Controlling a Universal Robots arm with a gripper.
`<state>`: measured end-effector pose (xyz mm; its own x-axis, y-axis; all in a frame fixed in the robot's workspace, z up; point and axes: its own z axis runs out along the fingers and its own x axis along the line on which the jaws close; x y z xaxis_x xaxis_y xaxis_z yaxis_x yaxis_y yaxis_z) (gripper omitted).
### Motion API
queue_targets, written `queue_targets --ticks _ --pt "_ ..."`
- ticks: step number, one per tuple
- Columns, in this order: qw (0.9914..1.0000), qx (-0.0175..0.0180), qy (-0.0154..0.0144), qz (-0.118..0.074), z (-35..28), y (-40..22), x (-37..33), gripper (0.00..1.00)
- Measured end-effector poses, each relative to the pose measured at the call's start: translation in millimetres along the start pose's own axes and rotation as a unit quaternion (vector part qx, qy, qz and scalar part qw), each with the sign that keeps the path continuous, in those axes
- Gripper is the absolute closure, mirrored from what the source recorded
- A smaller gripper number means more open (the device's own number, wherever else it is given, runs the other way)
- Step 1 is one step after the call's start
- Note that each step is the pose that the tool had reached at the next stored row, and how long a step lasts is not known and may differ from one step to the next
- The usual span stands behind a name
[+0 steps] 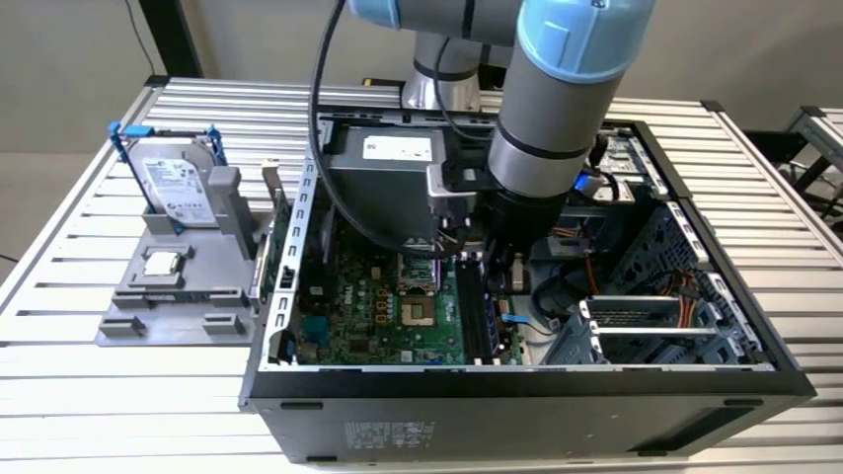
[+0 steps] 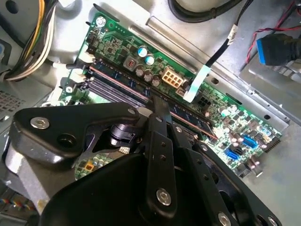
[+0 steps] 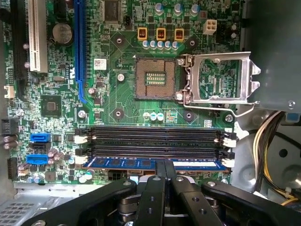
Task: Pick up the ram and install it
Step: 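Press down the ram until it locks into place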
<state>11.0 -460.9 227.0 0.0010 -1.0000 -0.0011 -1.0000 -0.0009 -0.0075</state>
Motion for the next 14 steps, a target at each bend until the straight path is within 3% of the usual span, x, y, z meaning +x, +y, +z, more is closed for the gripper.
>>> queue_targets --ticks 5,8,14 --pt "1.00000 -0.0001 0.0003 0.000 6.5 0.1 0.3 1.00" --pt "1.00000 -0.0002 0.0003 0.000 6.9 0.1 0.3 1.00" --pt "1.00000 -0.0001 0.0001 0.000 -19.0 -0.1 0.2 1.00"
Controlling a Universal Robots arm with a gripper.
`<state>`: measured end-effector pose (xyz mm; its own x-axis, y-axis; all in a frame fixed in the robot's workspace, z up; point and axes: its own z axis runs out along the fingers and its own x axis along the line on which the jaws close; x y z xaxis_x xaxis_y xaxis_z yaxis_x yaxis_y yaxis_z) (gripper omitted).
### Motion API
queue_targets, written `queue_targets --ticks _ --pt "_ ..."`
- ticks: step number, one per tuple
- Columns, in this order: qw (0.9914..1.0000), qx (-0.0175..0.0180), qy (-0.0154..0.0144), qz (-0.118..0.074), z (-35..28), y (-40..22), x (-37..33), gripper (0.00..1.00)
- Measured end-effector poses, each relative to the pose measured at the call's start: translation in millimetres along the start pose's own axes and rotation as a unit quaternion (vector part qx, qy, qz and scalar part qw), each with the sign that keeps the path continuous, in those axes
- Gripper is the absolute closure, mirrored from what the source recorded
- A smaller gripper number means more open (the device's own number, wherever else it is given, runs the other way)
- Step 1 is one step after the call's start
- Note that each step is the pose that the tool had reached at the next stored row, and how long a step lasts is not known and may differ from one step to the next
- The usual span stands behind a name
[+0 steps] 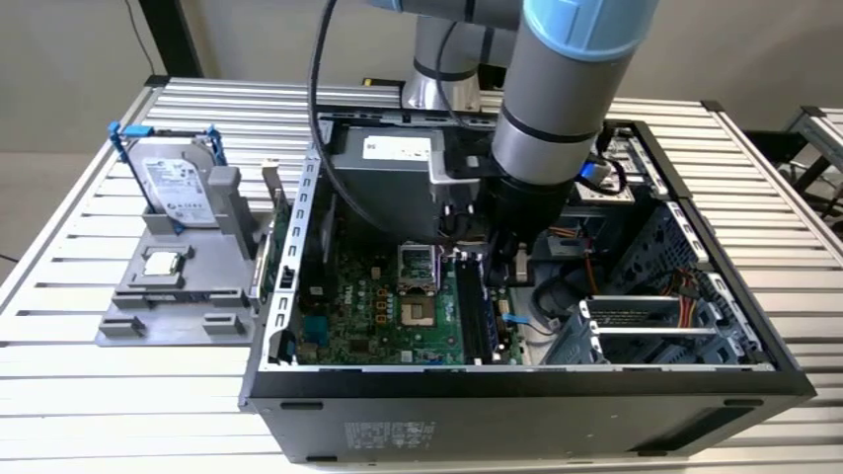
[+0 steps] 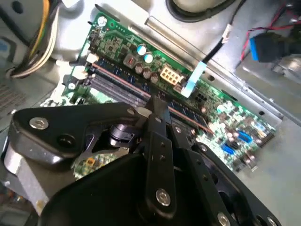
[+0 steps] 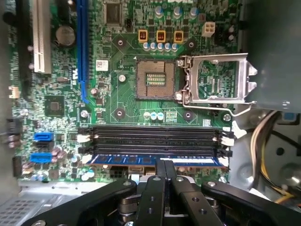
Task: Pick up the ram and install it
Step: 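Press down the ram until it locks into place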
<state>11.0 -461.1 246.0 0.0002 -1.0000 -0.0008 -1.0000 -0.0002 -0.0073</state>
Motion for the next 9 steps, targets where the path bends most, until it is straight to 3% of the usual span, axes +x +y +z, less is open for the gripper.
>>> queue_targets --ticks 9 --pt "1.00000 0.0000 0.0000 0.000 -40.6 -0.3 0.0 1.00"
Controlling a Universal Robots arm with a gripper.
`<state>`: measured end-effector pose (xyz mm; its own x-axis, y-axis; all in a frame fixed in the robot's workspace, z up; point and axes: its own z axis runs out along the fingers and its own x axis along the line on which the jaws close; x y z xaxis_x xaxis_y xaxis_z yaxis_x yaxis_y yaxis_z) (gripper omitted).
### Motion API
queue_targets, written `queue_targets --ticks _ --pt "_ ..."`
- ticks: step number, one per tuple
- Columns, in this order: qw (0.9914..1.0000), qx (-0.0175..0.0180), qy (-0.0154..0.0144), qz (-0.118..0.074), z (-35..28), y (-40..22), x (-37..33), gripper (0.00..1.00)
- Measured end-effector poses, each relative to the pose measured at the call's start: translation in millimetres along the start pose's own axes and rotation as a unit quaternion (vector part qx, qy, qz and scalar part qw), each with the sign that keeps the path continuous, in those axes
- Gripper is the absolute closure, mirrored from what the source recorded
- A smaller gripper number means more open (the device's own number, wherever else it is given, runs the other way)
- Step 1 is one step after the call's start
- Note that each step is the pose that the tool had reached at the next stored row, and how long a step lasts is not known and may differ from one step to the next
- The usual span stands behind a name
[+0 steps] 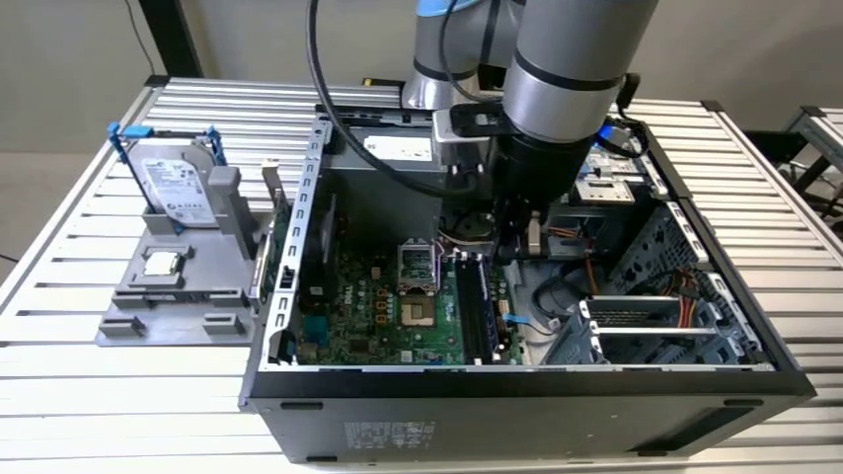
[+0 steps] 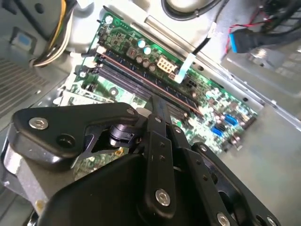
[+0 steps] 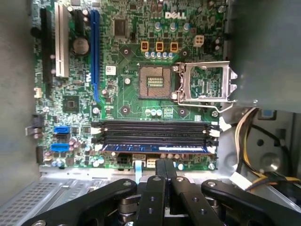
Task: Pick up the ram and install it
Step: 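Press down the ram until it locks into place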
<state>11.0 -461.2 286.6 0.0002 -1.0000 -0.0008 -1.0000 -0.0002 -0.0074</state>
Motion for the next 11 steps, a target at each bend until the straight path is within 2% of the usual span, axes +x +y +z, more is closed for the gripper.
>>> queue_targets --ticks 2,11 --pt "1.00000 0.0000 -0.0001 0.000 -4.5 -0.1 0.0 1.00" --pt "1.00000 0.0000 -0.0001 0.000 -4.9 -0.1 0.0 1.00"
